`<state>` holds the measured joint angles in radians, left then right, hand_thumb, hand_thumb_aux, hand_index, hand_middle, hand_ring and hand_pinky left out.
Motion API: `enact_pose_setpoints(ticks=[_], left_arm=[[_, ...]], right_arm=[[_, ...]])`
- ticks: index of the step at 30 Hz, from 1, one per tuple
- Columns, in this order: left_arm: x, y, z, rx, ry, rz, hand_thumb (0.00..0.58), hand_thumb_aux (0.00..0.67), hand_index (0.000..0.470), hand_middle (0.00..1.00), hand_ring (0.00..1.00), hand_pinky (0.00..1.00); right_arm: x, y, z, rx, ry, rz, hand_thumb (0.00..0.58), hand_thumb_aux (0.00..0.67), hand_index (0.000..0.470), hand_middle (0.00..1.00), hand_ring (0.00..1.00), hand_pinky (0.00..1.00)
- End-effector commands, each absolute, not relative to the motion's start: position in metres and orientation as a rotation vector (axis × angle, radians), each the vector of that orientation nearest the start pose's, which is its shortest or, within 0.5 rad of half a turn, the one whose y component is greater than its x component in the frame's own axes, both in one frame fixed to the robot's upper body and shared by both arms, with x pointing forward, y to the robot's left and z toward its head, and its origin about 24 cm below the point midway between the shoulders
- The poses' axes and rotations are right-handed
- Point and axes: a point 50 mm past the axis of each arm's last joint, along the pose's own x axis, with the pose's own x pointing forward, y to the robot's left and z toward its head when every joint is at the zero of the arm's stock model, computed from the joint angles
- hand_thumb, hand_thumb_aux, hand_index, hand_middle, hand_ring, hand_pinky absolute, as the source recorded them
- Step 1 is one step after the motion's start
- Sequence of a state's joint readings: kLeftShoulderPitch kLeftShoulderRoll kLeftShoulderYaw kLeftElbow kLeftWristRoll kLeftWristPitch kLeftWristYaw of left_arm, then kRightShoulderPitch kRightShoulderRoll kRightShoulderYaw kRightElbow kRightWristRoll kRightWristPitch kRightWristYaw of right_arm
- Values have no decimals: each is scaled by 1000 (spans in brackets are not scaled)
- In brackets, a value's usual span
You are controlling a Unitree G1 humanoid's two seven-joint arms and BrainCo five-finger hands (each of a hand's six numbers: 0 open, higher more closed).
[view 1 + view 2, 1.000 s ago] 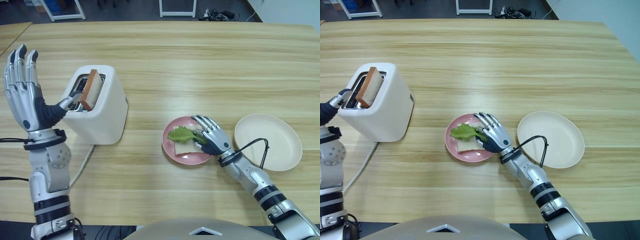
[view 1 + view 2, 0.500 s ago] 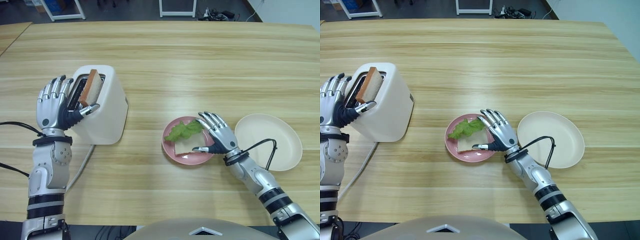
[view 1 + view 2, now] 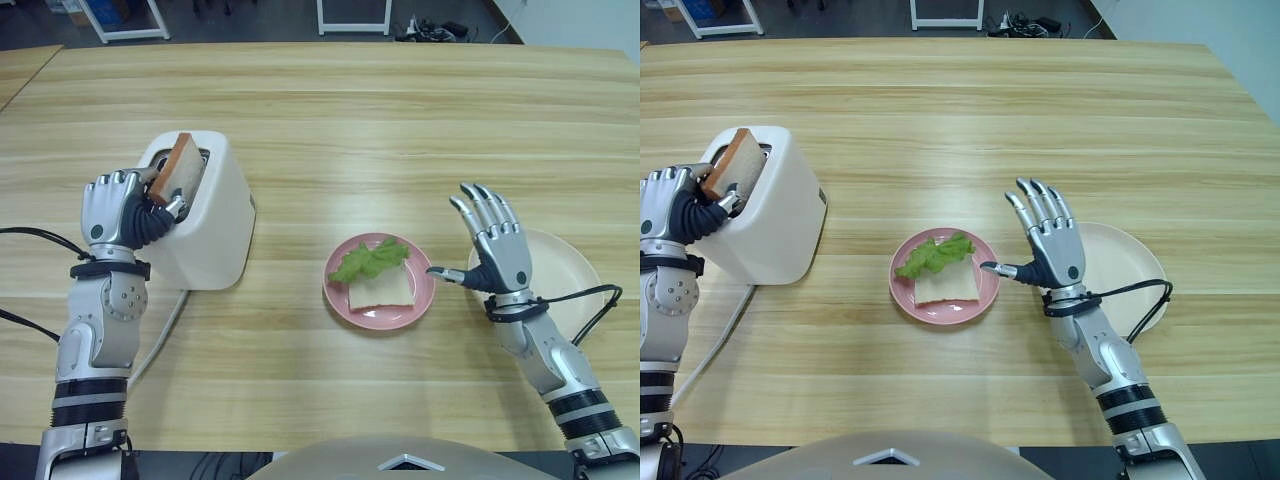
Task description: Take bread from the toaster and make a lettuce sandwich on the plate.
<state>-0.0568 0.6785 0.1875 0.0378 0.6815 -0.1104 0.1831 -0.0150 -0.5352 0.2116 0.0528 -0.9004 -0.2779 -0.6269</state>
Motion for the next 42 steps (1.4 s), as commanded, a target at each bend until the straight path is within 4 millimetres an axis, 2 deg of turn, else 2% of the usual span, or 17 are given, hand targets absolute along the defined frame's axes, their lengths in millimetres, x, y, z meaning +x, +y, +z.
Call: enact_pose_setpoints(ticks=[1, 5, 8, 11, 13, 16, 19, 21, 24, 28, 31, 39, 42], left_arm=[[261, 300, 143, 1251, -309, 409, 580, 670, 470, 1000, 1000, 1000], [266, 296, 170, 1130, -512, 559, 580, 670, 470, 1000, 1000, 1000], [264, 287, 195, 954, -726, 626, 580, 670, 470, 1000, 1000, 1000], [257, 264, 216, 686, -935, 545, 580, 670, 470, 1000, 1000, 1000], [258, 246, 217, 548, -971, 404, 580, 670, 470, 1000, 1000, 1000], [267, 204, 197, 315, -864, 88, 580, 670, 470, 1000, 1000, 1000], [279, 165, 162, 181, -668, -151, 580, 670, 470, 1000, 1000, 1000], [283, 143, 143, 127, -564, -262, 580, 670, 470, 1000, 1000, 1000], [287, 123, 118, 52, -425, -364, 580, 670, 470, 1000, 1000, 1000], [287, 106, 86, 4, -278, -455, 580, 670, 470, 1000, 1000, 1000], [286, 97, 71, 4, -218, -488, 580, 670, 470, 1000, 1000, 1000], [276, 96, 38, 42, -100, -489, 580, 670, 470, 1000, 1000, 1000], [275, 97, 27, 89, -64, -481, 580, 670, 470, 1000, 1000, 1000]], right_arm=[[239, -199, 74, -1217, -613, -162, 0, 0, 0, 0, 0, 0], [235, -194, 65, -1211, -600, -123, 0, 0, 0, 0, 0, 0], [230, -185, 65, -1205, -651, -82, 0, 0, 0, 0, 0, 0], [225, -177, 71, -1191, -713, -58, 0, 0, 0, 0, 0, 0], [222, -175, 75, -1173, -752, -51, 0, 0, 0, 0, 0, 0], [213, -171, 84, -1116, -814, -14, 0, 0, 0, 0, 0, 0], [204, -171, 89, -1096, -840, 19, 0, 0, 0, 0, 0, 0], [200, -172, 93, -1090, -856, 33, 0, 0, 0, 0, 0, 0], [194, -166, 97, -1094, -887, 87, 0, 0, 0, 0, 0, 0], [189, -153, 98, -1106, -910, 175, 0, 0, 0, 0, 0, 0], [188, -143, 94, -1122, -909, 233, 0, 0, 0, 0, 0, 0], [191, -123, 78, -1156, -896, 377, 0, 0, 0, 0, 0, 0], [194, -122, 67, -1169, -850, 415, 0, 0, 0, 0, 0, 0]])
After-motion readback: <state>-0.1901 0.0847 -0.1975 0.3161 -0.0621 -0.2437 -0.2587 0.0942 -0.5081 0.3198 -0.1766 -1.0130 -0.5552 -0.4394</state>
